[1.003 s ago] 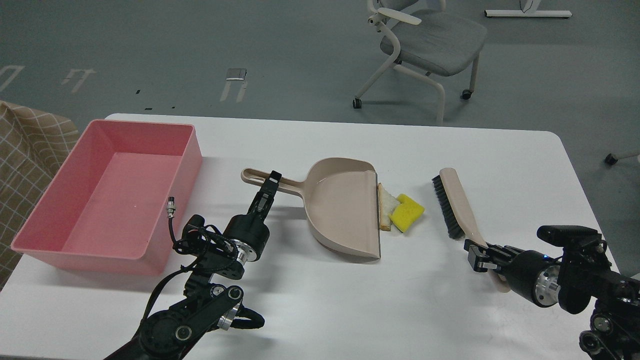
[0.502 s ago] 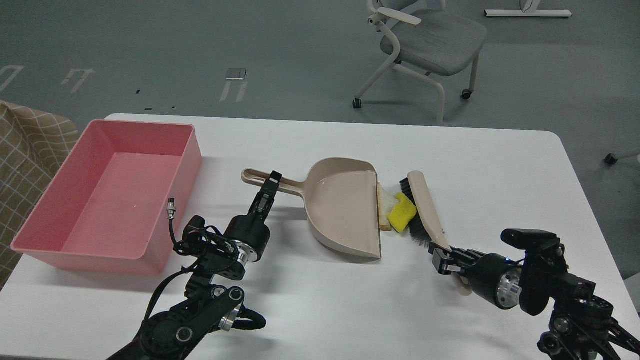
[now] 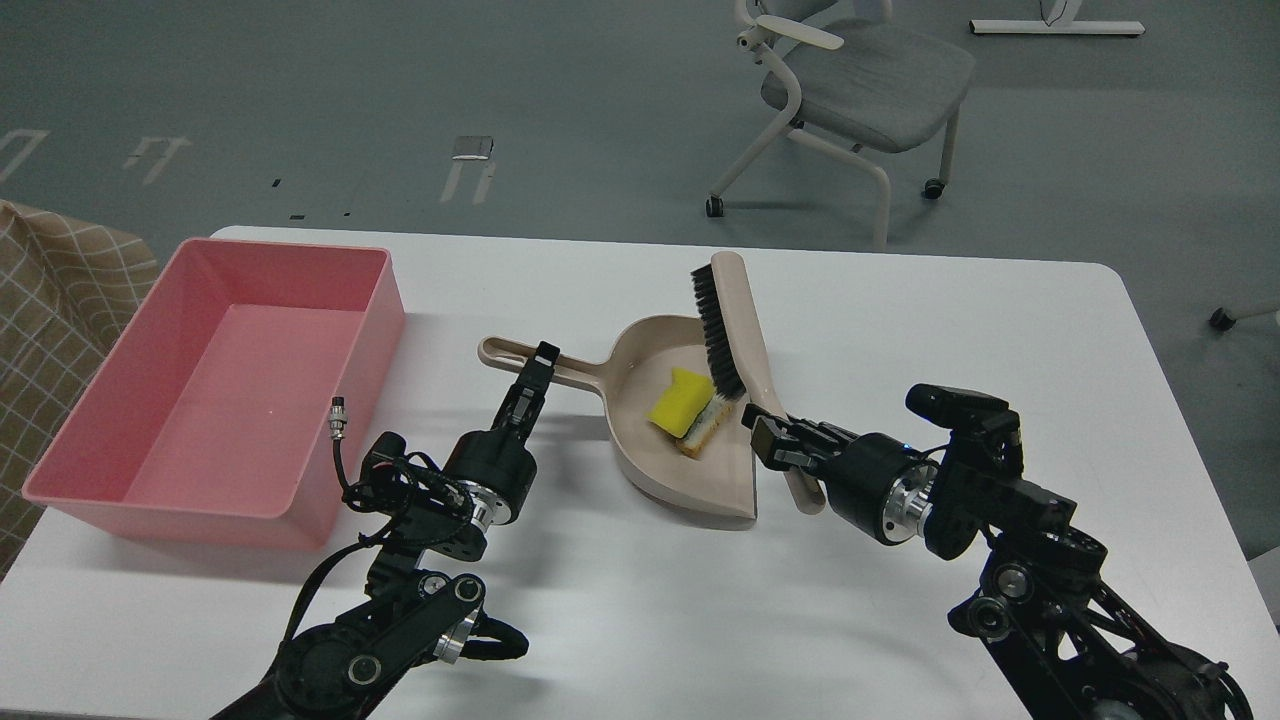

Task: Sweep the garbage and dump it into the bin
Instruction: 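Sweep the sponge and stick into the dustpan with the brush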

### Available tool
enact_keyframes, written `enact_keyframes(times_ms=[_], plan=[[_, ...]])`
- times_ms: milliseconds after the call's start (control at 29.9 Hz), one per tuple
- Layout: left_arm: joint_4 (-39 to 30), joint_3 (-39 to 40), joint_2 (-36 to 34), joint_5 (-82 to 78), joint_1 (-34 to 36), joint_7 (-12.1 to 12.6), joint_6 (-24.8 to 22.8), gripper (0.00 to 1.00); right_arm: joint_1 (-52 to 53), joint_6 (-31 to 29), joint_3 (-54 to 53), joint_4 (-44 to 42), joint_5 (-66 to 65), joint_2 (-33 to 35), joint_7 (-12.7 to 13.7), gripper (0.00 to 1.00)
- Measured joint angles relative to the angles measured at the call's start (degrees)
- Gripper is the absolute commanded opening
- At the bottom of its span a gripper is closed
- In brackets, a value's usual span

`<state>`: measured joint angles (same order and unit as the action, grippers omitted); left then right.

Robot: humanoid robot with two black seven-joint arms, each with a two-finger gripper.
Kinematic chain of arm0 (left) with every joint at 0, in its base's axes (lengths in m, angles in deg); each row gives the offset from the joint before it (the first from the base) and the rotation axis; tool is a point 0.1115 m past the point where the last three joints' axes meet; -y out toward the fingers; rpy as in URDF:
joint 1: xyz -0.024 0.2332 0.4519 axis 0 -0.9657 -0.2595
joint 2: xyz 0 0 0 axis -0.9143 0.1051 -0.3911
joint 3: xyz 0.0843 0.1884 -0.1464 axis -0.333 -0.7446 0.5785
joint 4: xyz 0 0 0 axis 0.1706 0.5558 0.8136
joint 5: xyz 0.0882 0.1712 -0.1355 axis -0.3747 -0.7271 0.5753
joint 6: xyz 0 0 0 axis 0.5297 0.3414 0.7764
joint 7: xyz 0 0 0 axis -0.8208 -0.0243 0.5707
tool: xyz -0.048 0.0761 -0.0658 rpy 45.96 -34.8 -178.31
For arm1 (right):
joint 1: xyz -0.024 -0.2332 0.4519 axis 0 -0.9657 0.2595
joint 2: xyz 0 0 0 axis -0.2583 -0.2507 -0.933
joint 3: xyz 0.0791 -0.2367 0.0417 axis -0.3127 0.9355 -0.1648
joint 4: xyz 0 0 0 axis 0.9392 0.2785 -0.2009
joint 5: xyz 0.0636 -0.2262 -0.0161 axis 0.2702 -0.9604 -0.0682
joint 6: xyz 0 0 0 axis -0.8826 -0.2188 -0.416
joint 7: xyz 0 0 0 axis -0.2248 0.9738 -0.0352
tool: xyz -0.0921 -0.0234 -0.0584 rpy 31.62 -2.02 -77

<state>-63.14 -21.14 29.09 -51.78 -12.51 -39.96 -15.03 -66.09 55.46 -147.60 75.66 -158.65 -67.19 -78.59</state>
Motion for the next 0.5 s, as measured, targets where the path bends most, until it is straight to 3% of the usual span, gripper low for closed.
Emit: enact_keyframes(times_ms=[268, 502], plan=[[0.0, 0.01, 0.46, 0.1, 0.13, 0.0, 0.0, 0.0, 1.1, 0.0, -6.37, 0.99, 1.5, 0.37, -0.04, 0.09], [0.0, 0.16, 0.7, 0.33, 0.55, 0.14, 0.0, 0.0, 0.85, 0.04, -10.63, 1.31, 3.99, 6.55, -0.44, 0.1]])
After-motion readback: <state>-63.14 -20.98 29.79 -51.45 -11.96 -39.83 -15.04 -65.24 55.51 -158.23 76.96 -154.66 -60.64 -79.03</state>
